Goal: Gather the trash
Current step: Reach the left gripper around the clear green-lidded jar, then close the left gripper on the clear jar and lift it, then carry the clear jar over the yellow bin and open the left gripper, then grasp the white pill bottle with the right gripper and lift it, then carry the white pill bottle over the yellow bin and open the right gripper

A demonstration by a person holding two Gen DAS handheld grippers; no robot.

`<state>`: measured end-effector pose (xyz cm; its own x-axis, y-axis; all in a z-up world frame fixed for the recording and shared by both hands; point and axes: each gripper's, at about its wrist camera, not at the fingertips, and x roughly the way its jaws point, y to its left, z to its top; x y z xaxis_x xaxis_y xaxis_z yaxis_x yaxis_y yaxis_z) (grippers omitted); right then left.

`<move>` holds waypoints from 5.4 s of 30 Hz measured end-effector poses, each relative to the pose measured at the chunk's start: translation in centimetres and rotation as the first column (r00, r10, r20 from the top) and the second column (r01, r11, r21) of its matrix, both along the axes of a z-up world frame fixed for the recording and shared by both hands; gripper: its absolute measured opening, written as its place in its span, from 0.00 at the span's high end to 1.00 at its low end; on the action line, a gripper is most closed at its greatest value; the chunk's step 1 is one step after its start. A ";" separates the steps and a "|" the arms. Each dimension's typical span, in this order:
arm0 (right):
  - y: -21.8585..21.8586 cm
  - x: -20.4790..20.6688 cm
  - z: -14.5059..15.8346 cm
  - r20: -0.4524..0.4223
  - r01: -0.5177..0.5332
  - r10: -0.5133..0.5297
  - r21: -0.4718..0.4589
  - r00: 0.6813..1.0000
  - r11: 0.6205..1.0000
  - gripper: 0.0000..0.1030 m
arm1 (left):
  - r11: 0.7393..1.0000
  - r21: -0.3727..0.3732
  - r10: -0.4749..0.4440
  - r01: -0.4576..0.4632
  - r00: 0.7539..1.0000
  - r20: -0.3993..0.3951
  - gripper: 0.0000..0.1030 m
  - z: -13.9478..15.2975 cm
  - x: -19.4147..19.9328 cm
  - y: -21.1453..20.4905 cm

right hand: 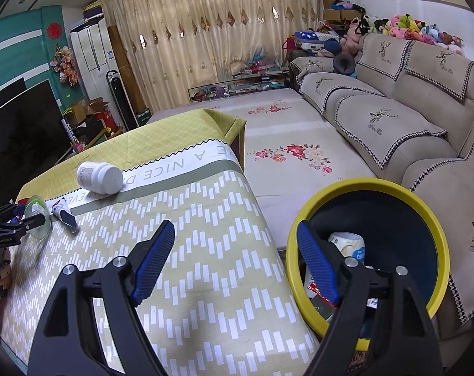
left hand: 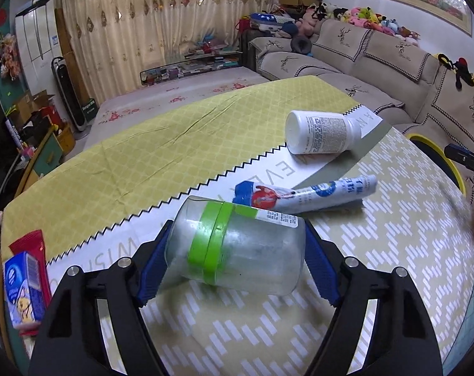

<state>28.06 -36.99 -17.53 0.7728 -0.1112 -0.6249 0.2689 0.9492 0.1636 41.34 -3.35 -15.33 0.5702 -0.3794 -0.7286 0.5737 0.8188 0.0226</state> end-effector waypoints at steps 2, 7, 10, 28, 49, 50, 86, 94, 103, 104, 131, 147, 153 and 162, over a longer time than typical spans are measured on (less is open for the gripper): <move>-0.2 -0.1 0.0 0.001 0.005 -0.005 0.007 1.000 1.000 0.26 | 1.000 -0.005 0.007 -0.007 1.000 0.005 0.25 0.6 -1.2 0.0; -0.6 -0.5 0.1 0.018 0.033 -0.034 0.016 0.999 0.999 0.26 | 1.000 -0.017 0.006 -0.006 1.000 0.023 0.25 2.3 -4.7 -0.9; -0.7 -1.5 0.4 0.045 0.035 -0.035 0.001 0.998 0.999 0.26 | 1.000 -0.007 -0.013 0.014 0.999 0.032 0.25 3.2 -6.8 -2.7; -10.3 -14.9 2.7 0.074 0.238 -0.238 0.015 0.968 0.971 0.26 | 0.923 -0.078 -0.378 0.378 0.926 0.013 0.25 6.1 -12.9 -23.4; -15.9 -19.8 2.1 0.073 0.372 -0.374 0.044 0.924 0.927 0.24 | 0.886 -0.110 -0.461 0.450 0.878 -0.128 0.11 1.8 -11.1 -46.7; -15.9 -19.8 2.0 0.071 0.369 -0.372 0.044 0.926 0.928 0.24 | 0.890 -0.118 -0.454 0.441 0.882 -0.123 0.10 2.1 -11.2 -45.9; 9.9 7.6 4.7 -0.068 -0.153 0.157 0.054 0.985 0.987 0.18 | 0.909 -0.180 0.402 -0.377 0.907 0.128 0.05 3.9 -9.6 4.9; 15.6 14.8 3.9 -0.123 -0.111 0.114 0.028 0.986 0.993 0.14 | 0.843 -0.301 0.463 -0.445 0.886 -0.013 0.05 3.4 -9.6 7.2; 17.6 19.1 1.5 -0.200 0.034 -0.039 -0.030 0.979 0.999 0.10 | 0.812 -0.298 0.520 -0.501 0.854 -0.018 0.05 3.0 -9.6 7.5; 17.7 19.3 1.2 -0.205 0.045 -0.052 -0.040 0.977 0.998 0.10 | 0.811 -0.300 0.520 -0.503 0.854 -0.024 0.05 3.0 -9.5 7.6; 12.6 10.5 3.5 -0.082 0.077 -0.082 -0.059 0.993 0.995 0.20 | 0.832 -0.272 0.501 -0.484 0.865 -0.006 0.05 2.2 -9.3 6.3; -5.2 -1.6 2.1 -0.048 0.448 -0.452 -0.072 0.891 0.891 0.20 | 0.862 -0.255 0.460 -0.438 0.888 0.028 0.05 2.3 -9.7 5.0; -7.2 -1.7 0.8 -0.075 0.479 -0.482 -0.054 0.873 0.876 0.20 | 0.894 -0.227 0.406 -0.387 0.913 0.042 0.05 2.1 -9.9 3.4; -7.9 -1.5 -0.8 -0.102 0.493 -0.495 -0.040 0.863 0.869 0.12 | 0.940 -0.186 0.294 -0.285 0.956 0.019 0.05 2.6 -9.9 0.1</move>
